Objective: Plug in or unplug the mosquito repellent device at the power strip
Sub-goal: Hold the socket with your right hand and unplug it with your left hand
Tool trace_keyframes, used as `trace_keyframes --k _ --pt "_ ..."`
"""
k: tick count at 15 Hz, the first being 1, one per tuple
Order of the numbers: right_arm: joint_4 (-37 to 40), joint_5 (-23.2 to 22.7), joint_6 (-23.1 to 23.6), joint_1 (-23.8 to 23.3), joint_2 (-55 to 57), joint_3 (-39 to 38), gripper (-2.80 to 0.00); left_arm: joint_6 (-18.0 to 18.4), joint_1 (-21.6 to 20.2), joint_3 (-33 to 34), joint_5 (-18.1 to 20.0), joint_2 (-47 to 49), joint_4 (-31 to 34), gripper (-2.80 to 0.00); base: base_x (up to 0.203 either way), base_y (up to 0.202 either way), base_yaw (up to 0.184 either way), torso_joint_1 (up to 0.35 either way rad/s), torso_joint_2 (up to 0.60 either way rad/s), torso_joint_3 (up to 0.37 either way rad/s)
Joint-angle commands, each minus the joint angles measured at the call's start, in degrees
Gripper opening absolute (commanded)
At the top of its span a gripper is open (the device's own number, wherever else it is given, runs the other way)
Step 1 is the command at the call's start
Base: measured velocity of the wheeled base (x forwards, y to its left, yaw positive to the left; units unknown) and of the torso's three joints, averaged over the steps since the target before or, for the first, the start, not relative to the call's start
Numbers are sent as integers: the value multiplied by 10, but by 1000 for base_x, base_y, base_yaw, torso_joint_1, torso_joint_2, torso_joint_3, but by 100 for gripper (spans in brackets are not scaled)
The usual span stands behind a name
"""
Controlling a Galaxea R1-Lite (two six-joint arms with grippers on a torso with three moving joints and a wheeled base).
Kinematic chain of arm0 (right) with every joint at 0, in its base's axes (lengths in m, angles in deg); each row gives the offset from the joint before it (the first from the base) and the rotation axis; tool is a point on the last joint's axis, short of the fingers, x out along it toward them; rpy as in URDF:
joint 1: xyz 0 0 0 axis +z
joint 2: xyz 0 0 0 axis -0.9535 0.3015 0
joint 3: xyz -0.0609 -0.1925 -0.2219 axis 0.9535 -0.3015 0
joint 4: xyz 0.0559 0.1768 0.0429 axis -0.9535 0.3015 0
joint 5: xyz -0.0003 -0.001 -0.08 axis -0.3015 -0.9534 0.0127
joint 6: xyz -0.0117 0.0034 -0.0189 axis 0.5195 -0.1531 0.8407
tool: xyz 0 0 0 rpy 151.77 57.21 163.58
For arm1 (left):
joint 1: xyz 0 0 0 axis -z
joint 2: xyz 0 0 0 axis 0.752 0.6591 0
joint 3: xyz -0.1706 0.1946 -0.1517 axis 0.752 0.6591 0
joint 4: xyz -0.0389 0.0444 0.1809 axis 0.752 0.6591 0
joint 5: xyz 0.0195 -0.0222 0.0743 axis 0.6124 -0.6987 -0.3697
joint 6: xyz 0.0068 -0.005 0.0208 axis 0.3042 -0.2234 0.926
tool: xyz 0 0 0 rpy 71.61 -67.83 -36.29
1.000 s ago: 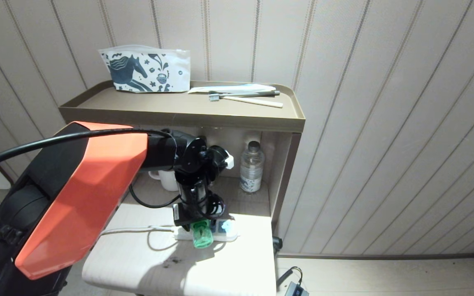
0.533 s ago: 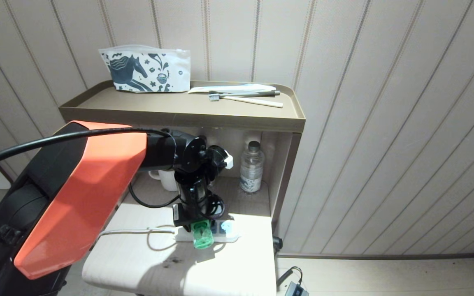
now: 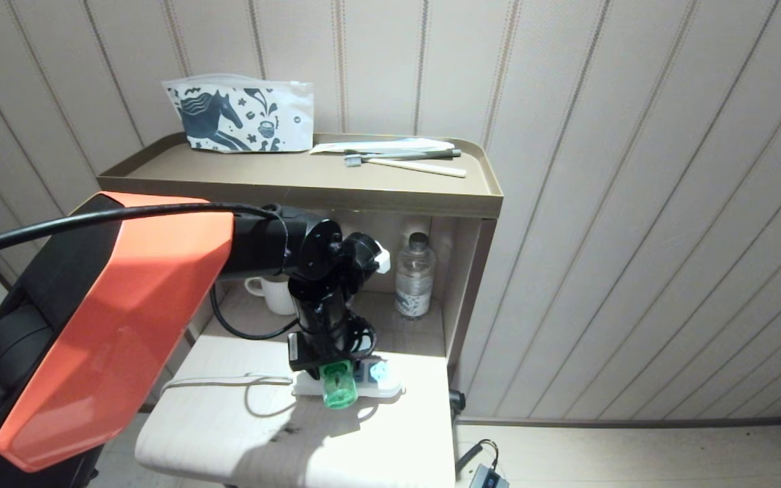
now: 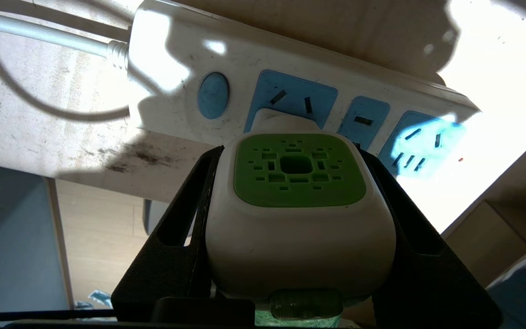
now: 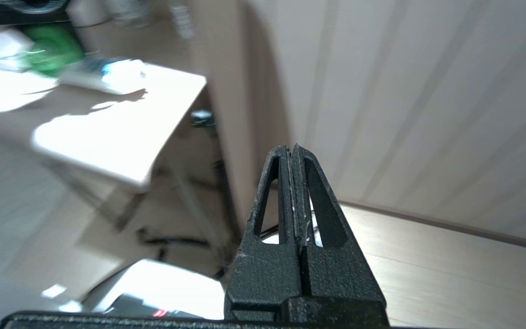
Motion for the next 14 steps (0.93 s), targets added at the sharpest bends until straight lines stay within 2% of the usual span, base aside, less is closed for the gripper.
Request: trace_keyframes --k 1,5,8,10,12,14 --pt "-2 -31 1 0 60 23 -280 -4 5 0 -1 1 13 -280 0 0 0 0 0 0" --pt "-57 -140 3 8 267 34 -280 -9 16 8 -2 -4 34 -280 0 0 0 0 0 0" --pt "-119 -183 3 59 407 40 -280 -10 21 11 -3 -3 36 -280 0 0 0 0 0 0" --pt "-163 -183 2 106 497 47 -280 -11 31 17 -2 -5 36 -280 0 0 0 0 0 0" --pt "-198 -150 -1 193 602 64 -280 -11 31 47 -1 -13 33 -280 0 0 0 0 0 0" --pt "-221 -120 -11 254 682 85 -280 -11 31 81 -1 -26 19 -280 0 0 0 0 0 0"
